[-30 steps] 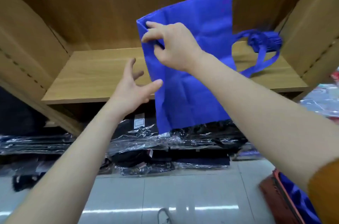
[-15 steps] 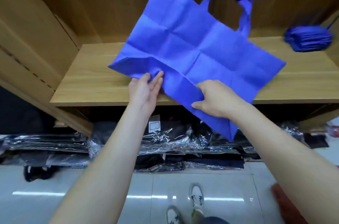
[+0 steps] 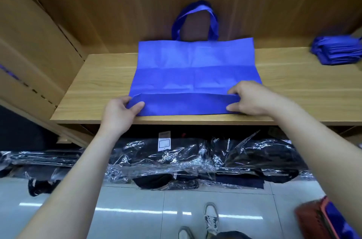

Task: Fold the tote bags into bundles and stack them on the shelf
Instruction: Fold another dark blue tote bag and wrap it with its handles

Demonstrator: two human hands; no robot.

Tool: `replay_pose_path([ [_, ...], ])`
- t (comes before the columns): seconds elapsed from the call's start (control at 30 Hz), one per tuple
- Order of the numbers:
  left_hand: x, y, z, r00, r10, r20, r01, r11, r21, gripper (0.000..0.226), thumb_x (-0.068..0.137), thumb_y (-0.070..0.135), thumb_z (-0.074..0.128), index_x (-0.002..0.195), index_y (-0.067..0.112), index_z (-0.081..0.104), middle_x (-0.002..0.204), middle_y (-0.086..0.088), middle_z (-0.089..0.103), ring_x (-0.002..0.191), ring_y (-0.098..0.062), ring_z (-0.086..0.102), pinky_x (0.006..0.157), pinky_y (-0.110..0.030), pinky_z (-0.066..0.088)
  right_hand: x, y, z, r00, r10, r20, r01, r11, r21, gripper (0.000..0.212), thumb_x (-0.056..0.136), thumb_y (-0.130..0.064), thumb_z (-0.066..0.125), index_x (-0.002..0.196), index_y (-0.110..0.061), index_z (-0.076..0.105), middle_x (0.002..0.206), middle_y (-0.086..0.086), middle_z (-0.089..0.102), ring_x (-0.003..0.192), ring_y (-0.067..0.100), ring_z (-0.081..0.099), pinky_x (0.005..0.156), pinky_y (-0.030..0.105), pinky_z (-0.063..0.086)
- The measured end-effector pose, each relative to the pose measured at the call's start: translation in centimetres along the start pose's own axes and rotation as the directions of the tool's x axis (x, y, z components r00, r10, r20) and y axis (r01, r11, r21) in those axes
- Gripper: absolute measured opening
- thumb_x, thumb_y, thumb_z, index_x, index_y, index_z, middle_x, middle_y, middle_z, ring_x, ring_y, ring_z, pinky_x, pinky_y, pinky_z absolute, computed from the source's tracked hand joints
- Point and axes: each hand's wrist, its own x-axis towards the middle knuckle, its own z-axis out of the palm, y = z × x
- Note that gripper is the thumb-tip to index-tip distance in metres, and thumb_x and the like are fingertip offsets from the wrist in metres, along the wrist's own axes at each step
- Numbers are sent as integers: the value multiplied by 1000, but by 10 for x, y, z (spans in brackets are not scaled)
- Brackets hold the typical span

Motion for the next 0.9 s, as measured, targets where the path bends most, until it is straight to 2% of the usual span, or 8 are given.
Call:
replay_pose_path([
  [0.17,2,-11,11,988,31,-150,-1,981,193,37,84,29,75,116,17,61,104,-5,62,93,-23,57,82,-34,45,4,34,9,972,198,-128,-153,943,296,60,76,-35,80,129,-15,59,129,7,62,120,26,56,95,32,45],
  [0.3,2,-23,14,935,329,-131,-286,920,269,33,80,18,78,112,23,68,103,0,49,91,-19,52,81,-37,47,-6,29,33,925,165,-341,-75,962,263,71,77,-31,79,134,-40,37,106,9,59,97,31,58,86,42,50],
  [0.43,-4,-46,6,865,494,85,-491,800,344,29,82,29,75,111,24,74,124,-6,57,98,-21,42,90,-35,41,-22,41,51,902,-3,-432,44,995,85,59,87,-27,69,137,-41,41,116,2,37,83,33,55,75,45,53],
  [0.57,-10,-57,-8,805,519,286,-592,676,439,59,72,31,85,127,24,64,133,-5,57,103,-25,43,90,-43,47,-37,54,60,918,-174,-357,151,984,-91,42,91,-50,52,130,-39,58,136,2,42,116,29,48,82,41,48],
  [0.67,-10,-58,-15,814,552,181,-575,721,386,46,74,6,81,116,23,71,119,10,66,94,-19,50,90,-31,47,-44,61,58,954,-202,-220,162,968,-190,70,78,-72,49,139,-37,50,149,-2,34,123,23,34,95,44,44],
  [0.73,-9,-54,-21,868,470,161,-497,834,242,32,75,10,81,104,24,75,109,29,66,98,-10,50,93,-12,37,-45,69,59,943,-244,-228,196,957,-212,63,80,-58,63,137,-34,53,151,-4,38,123,22,35,91,49,46],
  [0.83,-8,-48,-27,918,311,246,-320,947,-4,18,77,17,79,88,31,77,98,27,70,102,3,54,93,-6,36,-45,81,55,940,-209,-270,229,972,47,45,83,-33,73,127,-31,63,141,-14,49,126,16,44,103,44,40],
  [0.9,-4,-45,-29,940,200,276,-155,972,-175,9,79,20,75,77,28,78,82,15,73,82,1,62,82,-16,46,-43,82,44,954,-192,-231,240,949,203,36,82,-29,73,118,-31,69,129,-18,56,124,4,50,110,26,33],
])
